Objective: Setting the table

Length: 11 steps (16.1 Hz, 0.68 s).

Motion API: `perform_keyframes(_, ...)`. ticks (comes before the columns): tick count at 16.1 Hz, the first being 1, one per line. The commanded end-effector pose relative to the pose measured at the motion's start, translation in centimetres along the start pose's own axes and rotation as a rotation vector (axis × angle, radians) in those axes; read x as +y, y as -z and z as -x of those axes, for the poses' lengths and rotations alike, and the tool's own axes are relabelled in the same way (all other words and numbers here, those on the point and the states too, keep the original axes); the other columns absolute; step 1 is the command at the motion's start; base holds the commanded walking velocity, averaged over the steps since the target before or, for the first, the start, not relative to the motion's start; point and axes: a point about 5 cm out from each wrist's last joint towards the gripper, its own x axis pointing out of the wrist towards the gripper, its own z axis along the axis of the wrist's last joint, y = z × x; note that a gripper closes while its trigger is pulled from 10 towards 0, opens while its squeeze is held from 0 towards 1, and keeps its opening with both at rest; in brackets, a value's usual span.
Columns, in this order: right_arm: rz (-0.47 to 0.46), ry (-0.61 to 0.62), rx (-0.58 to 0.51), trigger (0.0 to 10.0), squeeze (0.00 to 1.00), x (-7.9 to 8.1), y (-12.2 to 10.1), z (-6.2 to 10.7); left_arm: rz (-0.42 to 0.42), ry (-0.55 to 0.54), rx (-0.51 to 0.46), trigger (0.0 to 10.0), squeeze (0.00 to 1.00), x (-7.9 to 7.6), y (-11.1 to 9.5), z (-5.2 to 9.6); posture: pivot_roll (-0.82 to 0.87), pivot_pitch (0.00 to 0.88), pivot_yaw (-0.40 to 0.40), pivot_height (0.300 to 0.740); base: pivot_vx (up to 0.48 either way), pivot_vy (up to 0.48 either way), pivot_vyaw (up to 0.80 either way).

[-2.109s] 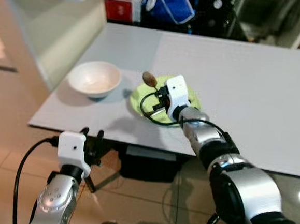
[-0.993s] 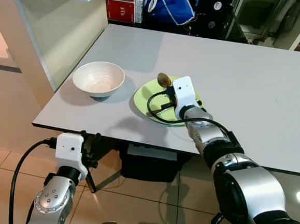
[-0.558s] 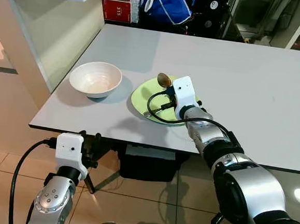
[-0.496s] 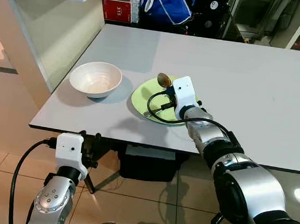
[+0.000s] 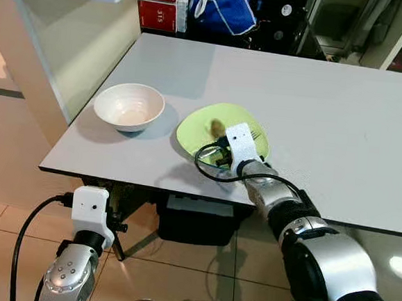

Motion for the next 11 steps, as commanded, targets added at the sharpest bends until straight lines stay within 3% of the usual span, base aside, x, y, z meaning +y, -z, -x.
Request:
perform_keyframes(1, 0.015, 0.020, 0.005, 3.2, 0.00, -0.4, -0.2, 0.0, 0.001, -0.005, 0.006, 10.0, 0.00, 0.1, 0.4, 0.2, 0.21, 0.000, -0.025, 0.740, 0.000, 0.000, 0.00)
perform_keyframes(2, 0.016, 0.025, 0.008, 0.0, 0.00, -0.5, -0.1, 0.0, 0.001, -0.005, 0.008, 10.0, 0.00, 0.2, 0.5, 0.2, 0.21, 0.000, -0.025, 0.740, 0.000, 0.000, 0.00)
perform_keyframes(5, 0.019, 0.023, 0.018, 0.0, 0.00, -0.4, -0.1, 0.0, 0.004, -0.006, 0.013, 10.0, 0.00, 0.3, 1.0, 0.3, 0.21, 0.000, -0.029, 0.740, 0.000, 0.000, 0.00)
perform_keyframes(6, 0.038, 0.019, 0.013, 10.0, 0.00, -0.3, -0.2, 0.0, 0.006, -0.008, 0.011, 10.0, 0.00, 0.4, 1.1, 0.2, 0.21, 0.000, -0.030, 0.740, 0.000, 0.000, 0.00)
perform_keyframes(11, 0.077, 0.012, -0.049, 10.0, 0.00, -0.1, -1.4, -0.1, 0.006, -0.007, 0.014, 10.0, 0.00, 0.4, 1.7, 0.0, 0.20, 0.000, -0.030, 0.740, 0.000, 0.000, 0.00)
